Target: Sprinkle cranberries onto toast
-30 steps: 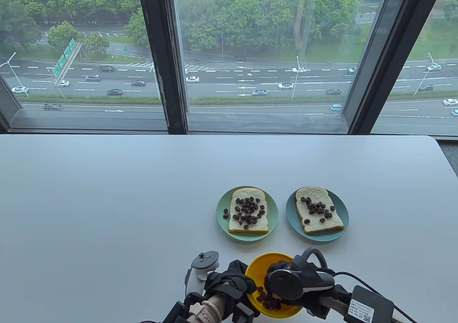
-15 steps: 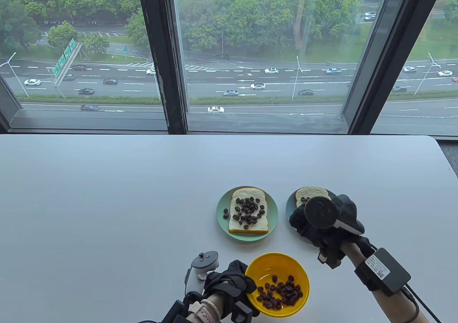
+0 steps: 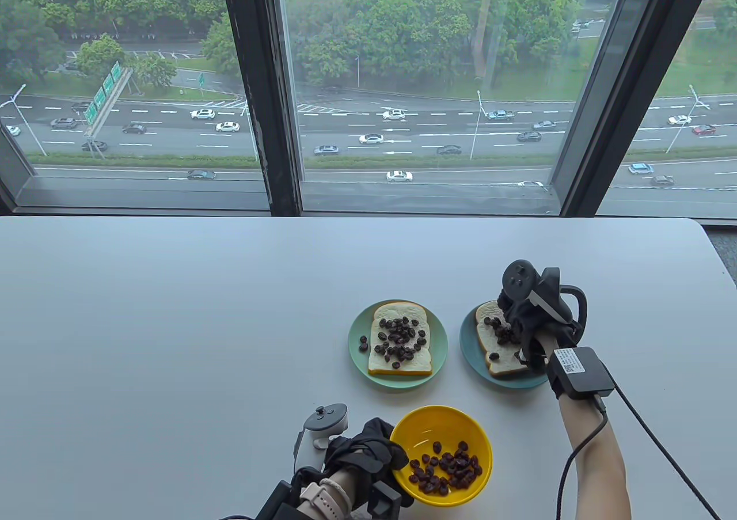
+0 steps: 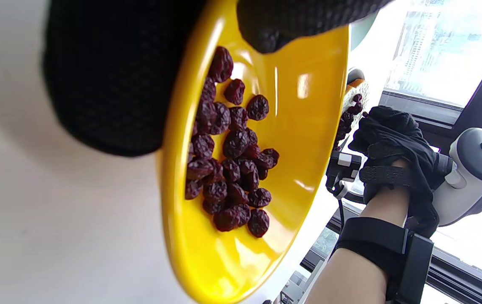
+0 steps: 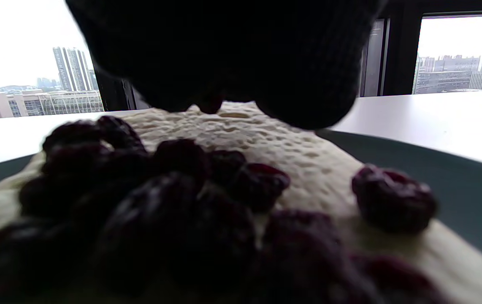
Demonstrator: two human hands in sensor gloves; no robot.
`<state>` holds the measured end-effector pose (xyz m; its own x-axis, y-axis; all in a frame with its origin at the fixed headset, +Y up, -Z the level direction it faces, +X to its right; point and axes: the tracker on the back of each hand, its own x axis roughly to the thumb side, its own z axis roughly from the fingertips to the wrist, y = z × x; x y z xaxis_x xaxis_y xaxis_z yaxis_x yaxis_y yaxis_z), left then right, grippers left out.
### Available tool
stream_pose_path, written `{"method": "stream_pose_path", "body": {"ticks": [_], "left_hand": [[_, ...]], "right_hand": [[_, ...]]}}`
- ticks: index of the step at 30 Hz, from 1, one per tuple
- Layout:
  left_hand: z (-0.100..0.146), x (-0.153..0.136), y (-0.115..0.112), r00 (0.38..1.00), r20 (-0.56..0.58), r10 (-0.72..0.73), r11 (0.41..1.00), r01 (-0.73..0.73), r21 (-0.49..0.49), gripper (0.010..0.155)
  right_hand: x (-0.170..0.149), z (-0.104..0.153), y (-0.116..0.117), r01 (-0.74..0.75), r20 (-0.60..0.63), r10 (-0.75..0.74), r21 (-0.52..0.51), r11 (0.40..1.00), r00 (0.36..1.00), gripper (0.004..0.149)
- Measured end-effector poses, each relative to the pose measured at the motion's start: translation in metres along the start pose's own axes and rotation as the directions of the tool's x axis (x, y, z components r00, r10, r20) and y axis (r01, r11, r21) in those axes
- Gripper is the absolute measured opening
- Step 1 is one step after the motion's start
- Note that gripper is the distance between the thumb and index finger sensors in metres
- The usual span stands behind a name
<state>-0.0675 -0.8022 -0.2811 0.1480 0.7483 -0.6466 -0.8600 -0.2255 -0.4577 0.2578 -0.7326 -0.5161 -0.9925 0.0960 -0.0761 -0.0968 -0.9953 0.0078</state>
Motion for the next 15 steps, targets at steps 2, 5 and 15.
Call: {"method": "stream_pose_path", "body": {"ticks": [2, 5, 15], "left_hand": [[0.000, 0.000, 0.000, 1.000, -0.003, -0.001, 1.000, 0.001, -0.002, 0.053], [0.000, 0.000, -0.001, 1.000, -0.005, 0.000, 1.000, 0.000, -0.002, 0.053], [-0.002, 0.000, -0.001, 1.000, 0.003, -0.018, 1.000, 0.018, 0.015, 0.054]], "right_hand": [[-0.002, 0.002, 0.001, -0.009, 0.010, 0.009, -0.012, 1.000, 1.000, 0.036], [-0.004, 0.007, -0.001, -0.038, 0.042, 0.039, -0.012, 0.999, 0.998, 0.041], [0.005, 0.057, -0.023, 0.066, 0.211, -0.061, -0.019, 0.998, 0.976, 0.051]]}}
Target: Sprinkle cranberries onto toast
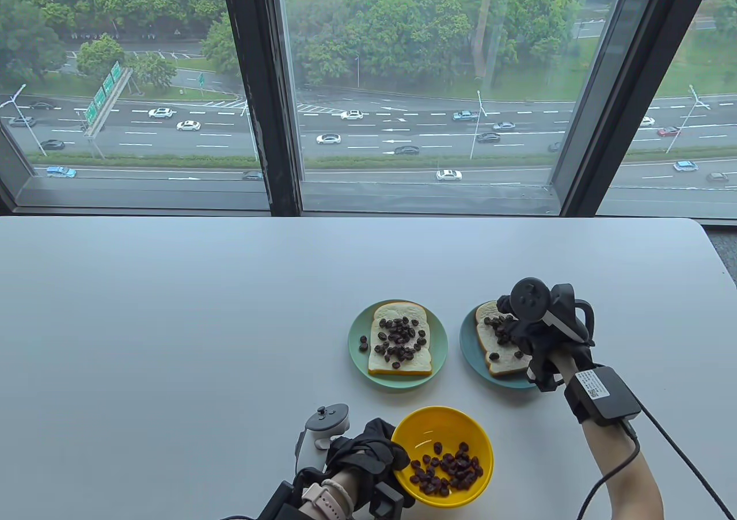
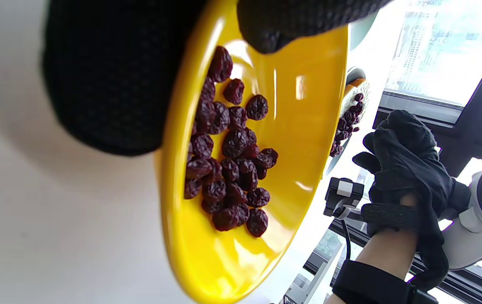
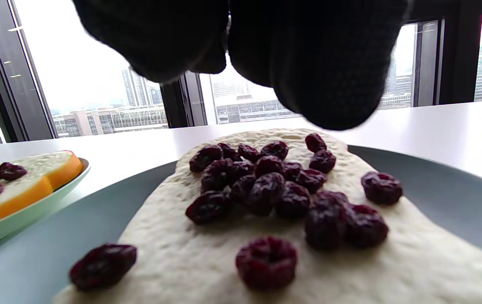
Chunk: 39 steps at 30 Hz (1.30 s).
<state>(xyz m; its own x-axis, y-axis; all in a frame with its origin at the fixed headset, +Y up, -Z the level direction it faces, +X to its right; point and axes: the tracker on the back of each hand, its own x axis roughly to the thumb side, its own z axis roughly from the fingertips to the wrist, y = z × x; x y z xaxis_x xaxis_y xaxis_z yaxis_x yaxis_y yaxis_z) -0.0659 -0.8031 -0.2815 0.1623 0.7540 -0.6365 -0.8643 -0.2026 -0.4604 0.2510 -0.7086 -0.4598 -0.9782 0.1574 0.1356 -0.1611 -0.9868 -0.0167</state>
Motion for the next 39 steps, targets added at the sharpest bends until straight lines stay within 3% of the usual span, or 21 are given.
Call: {"method": "stream_pose_path", "body": {"ticks": [6, 12, 17, 21, 25, 32, 39], "left_hand": [[0.000, 0.001, 0.000, 1.000, 0.013, -0.009, 1.000, 0.009, 0.012, 0.053], [0.002, 0.003, -0.002, 0.999, 0.030, -0.013, 1.000, 0.013, 0.016, 0.054], [0.006, 0.003, -0.005, 0.999, 0.043, -0.016, 1.000, 0.015, 0.019, 0.054], [0.009, 0.008, -0.006, 0.997, 0.072, -0.001, 1.000, -0.001, 0.016, 0.054], [0.013, 0.008, -0.006, 0.996, 0.079, -0.048, 0.998, 0.044, 0.052, 0.054], [0.011, 0.004, -0.018, 0.994, 0.106, 0.015, 1.000, -0.017, 0.016, 0.053], [0.006, -0.001, -0.026, 0.995, 0.097, 0.013, 1.000, -0.012, -0.011, 0.053]], "right_hand": [[0.044, 0.061, -0.022, 0.081, 0.240, -0.086, 0.028, 0.996, 0.967, 0.056], [0.102, 0.125, -0.027, 0.104, 0.509, -0.197, 0.204, 0.973, 0.838, 0.063], [0.133, 0.149, -0.008, -0.071, 0.615, -0.163, 0.337, 0.939, 0.772, 0.071], [0.141, 0.157, 0.018, -0.203, 0.646, -0.152, 0.441, 0.874, 0.748, 0.079], [0.148, 0.163, 0.029, -0.274, 0.683, -0.054, 0.362, 0.891, 0.728, 0.076], [0.166, 0.182, 0.032, -0.418, 0.737, 0.260, 0.033, 0.908, 0.623, 0.065], [0.172, 0.192, 0.032, -0.444, 0.746, 0.348, -0.078, 0.893, 0.568, 0.051]]}}
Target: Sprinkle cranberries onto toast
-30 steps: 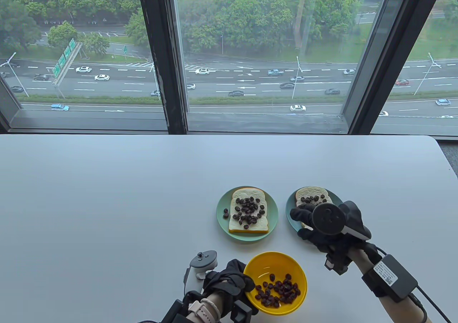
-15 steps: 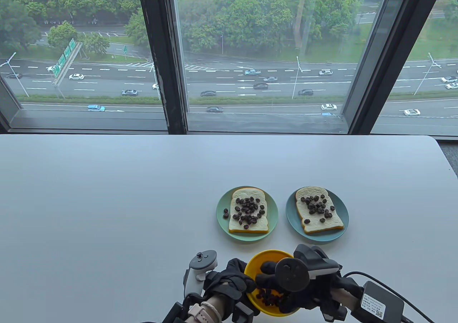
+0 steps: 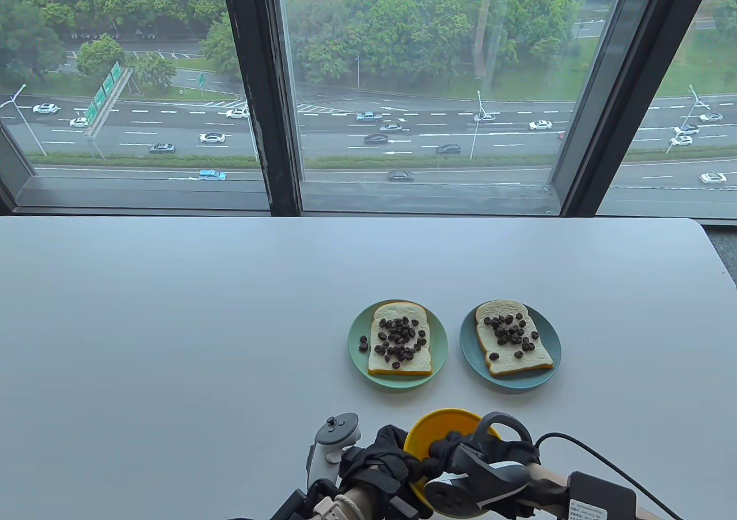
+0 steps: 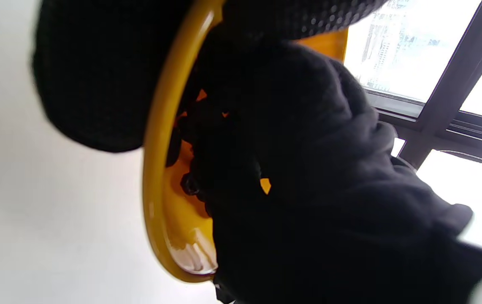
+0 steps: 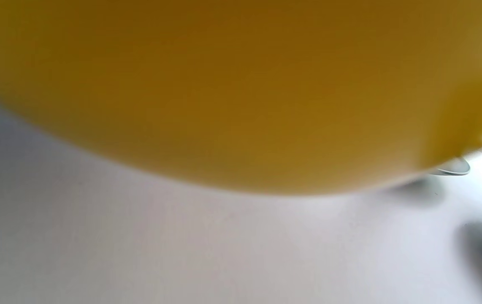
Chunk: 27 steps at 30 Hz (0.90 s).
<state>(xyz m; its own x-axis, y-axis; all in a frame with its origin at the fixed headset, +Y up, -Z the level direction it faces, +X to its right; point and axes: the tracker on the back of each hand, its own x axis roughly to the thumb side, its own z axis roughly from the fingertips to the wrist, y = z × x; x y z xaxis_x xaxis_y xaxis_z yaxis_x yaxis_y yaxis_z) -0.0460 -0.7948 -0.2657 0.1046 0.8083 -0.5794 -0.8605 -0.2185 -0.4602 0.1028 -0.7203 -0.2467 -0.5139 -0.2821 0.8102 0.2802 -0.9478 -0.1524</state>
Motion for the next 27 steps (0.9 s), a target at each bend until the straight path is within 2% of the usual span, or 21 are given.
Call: {"method": "stream_pose_path", "body": {"ticks": [4, 10, 13, 20, 24, 27], "left_hand": [[-0.002, -0.004, -0.001, 1.000, -0.019, 0.020, 1.000, -0.021, -0.011, 0.053], [-0.004, -0.006, 0.003, 0.999, -0.040, -0.003, 1.000, 0.003, 0.005, 0.053], [-0.004, -0.009, 0.003, 0.997, -0.079, 0.018, 1.000, -0.018, -0.003, 0.053], [-0.002, -0.003, 0.004, 0.999, -0.044, 0.002, 1.000, -0.001, 0.009, 0.053], [-0.001, -0.004, 0.005, 0.998, -0.057, -0.032, 0.999, 0.033, 0.007, 0.053], [-0.001, -0.005, 0.005, 0.998, -0.069, -0.003, 1.000, 0.003, -0.003, 0.053]], "right_hand": [[-0.003, 0.001, 0.001, 0.029, 0.019, -0.030, 0.006, 1.000, 0.999, 0.050], [-0.009, 0.004, -0.001, 0.061, 0.005, -0.061, -0.069, 0.996, 0.998, 0.041], [-0.013, 0.007, -0.005, 0.073, 0.000, -0.073, -0.088, 0.993, 0.997, 0.035], [-0.030, 0.017, -0.023, 0.186, 0.005, -0.187, -0.150, 0.971, 0.982, 0.034], [-0.053, 0.022, -0.040, 0.285, -0.032, -0.299, -0.215, 0.934, 0.954, 0.034], [-0.089, 0.023, -0.044, 0.324, -0.138, -0.371, -0.274, 0.905, 0.918, 0.034]]}}
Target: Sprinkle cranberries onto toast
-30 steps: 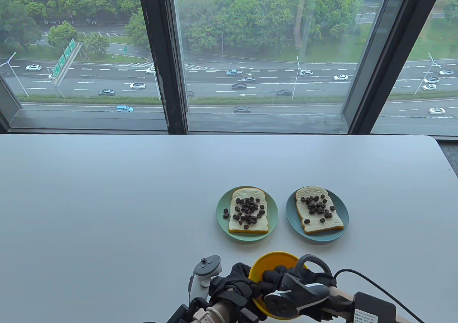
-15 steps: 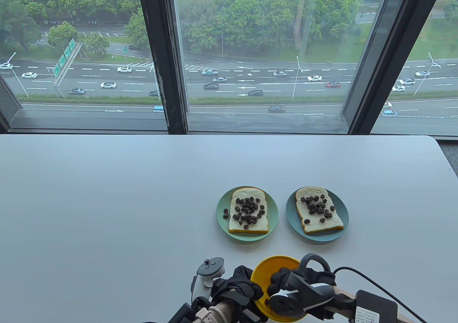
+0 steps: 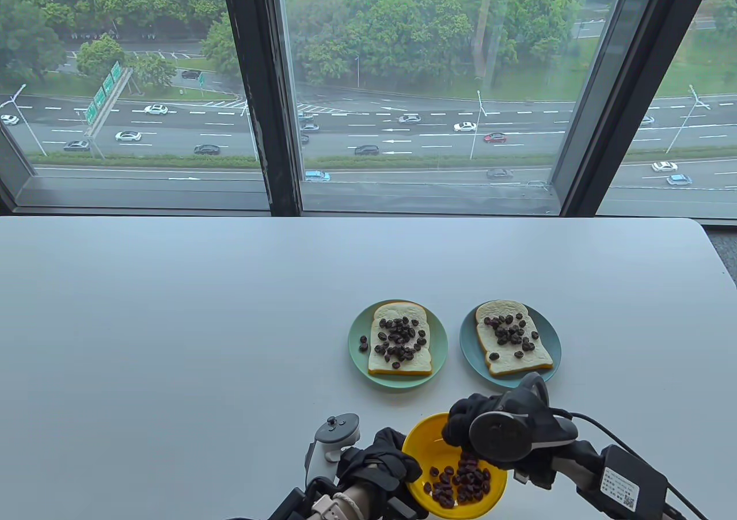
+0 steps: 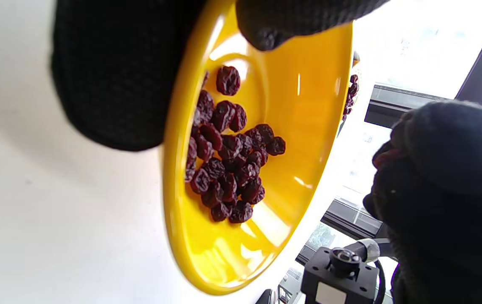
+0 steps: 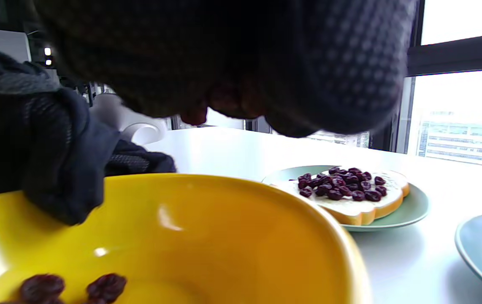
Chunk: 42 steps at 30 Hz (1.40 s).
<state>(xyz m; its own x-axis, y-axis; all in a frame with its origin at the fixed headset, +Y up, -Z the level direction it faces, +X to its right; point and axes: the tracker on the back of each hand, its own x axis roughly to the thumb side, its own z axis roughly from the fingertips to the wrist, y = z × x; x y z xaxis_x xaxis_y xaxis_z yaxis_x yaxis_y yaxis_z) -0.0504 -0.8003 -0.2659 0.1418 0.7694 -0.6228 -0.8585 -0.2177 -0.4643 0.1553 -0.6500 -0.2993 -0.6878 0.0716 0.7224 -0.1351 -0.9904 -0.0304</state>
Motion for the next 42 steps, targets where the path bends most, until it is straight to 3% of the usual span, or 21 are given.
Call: {"method": "stream_pose_path", "body": {"ticks": [3, 5, 9, 12, 16, 19, 30, 36, 42], "left_hand": [[0.000, 0.003, 0.001, 1.000, 0.013, -0.007, 1.000, 0.007, -0.004, 0.053], [0.000, 0.003, 0.002, 1.000, 0.015, -0.004, 1.000, 0.004, -0.013, 0.053], [0.000, 0.001, 0.004, 1.000, 0.003, 0.014, 1.000, -0.014, -0.015, 0.053], [0.000, 0.002, 0.004, 1.000, 0.002, 0.011, 1.000, -0.011, -0.016, 0.053], [-0.001, 0.002, 0.006, 1.000, 0.003, 0.004, 1.000, -0.004, -0.024, 0.053], [-0.001, 0.002, 0.006, 1.000, 0.001, 0.004, 0.999, -0.004, -0.033, 0.053], [0.000, 0.003, 0.006, 1.000, -0.013, 0.029, 0.998, -0.029, -0.054, 0.053], [0.001, 0.003, 0.005, 0.999, -0.016, 0.034, 0.998, -0.035, -0.048, 0.053], [0.001, 0.004, 0.004, 1.000, -0.003, 0.026, 0.999, -0.026, -0.041, 0.053]], "right_hand": [[-0.050, -0.012, -0.009, -0.013, -0.191, 0.002, -0.054, 0.998, 0.982, 0.034], [-0.093, -0.023, -0.008, -0.002, -0.363, -0.021, -0.064, 0.998, 0.931, 0.034], [-0.157, -0.046, 0.005, -0.030, -0.542, -0.020, -0.082, 0.996, 0.840, 0.034], [-0.194, -0.067, 0.025, -0.008, -0.635, -0.038, -0.069, 0.998, 0.771, 0.034], [-0.223, -0.083, 0.054, -0.057, -0.691, 0.056, 0.022, 0.998, 0.720, 0.034], [-0.233, -0.086, 0.070, -0.013, -0.723, 0.047, 0.053, 0.999, 0.690, 0.034], [-0.230, -0.083, 0.072, 0.022, -0.670, 0.053, 0.104, 0.994, 0.740, 0.038], [-0.220, -0.066, 0.060, 0.024, -0.642, 0.012, 0.047, 0.999, 0.767, 0.042], [-0.188, -0.037, 0.032, 0.009, -0.563, -0.006, 0.003, 1.000, 0.826, 0.051]]}}
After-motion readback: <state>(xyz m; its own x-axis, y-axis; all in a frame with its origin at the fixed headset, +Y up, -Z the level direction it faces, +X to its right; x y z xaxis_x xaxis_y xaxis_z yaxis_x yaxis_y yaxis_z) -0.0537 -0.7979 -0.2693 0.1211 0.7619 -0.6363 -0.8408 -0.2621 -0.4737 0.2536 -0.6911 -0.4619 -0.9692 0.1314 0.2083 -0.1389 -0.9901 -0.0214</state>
